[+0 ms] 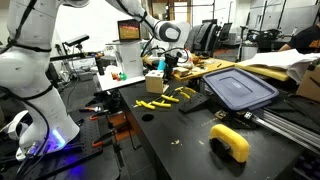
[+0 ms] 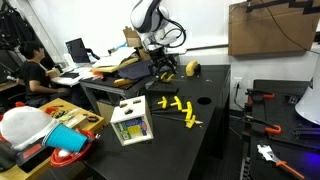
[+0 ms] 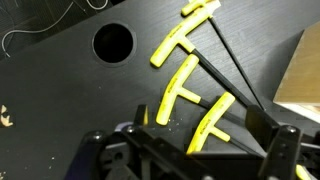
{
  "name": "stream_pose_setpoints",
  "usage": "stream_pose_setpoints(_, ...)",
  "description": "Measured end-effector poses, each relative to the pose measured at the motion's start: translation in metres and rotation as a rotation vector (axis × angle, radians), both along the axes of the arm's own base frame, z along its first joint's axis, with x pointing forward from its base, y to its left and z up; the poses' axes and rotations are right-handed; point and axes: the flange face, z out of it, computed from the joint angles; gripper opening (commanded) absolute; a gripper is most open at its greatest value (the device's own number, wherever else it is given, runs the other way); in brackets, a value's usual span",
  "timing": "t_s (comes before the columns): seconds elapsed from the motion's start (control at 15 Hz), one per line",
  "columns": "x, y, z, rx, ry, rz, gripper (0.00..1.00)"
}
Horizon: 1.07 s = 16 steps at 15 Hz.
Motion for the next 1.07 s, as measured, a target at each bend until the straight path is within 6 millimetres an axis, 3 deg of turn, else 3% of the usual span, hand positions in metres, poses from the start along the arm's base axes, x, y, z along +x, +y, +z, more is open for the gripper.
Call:
stream_pose_setpoints(0.27, 0.011, -0.002, -0.004, -0.009, -0.034, -0.002, 1.0)
stream_pose_setpoints(0.53, 0.024, -0.009, -0.025, -0.05, -0.14, -0.004, 1.0)
stream_pose_setpoints(1.07, -0.012, -0.014, -0.082, -0.064, -0.179, -0.031, 1.0)
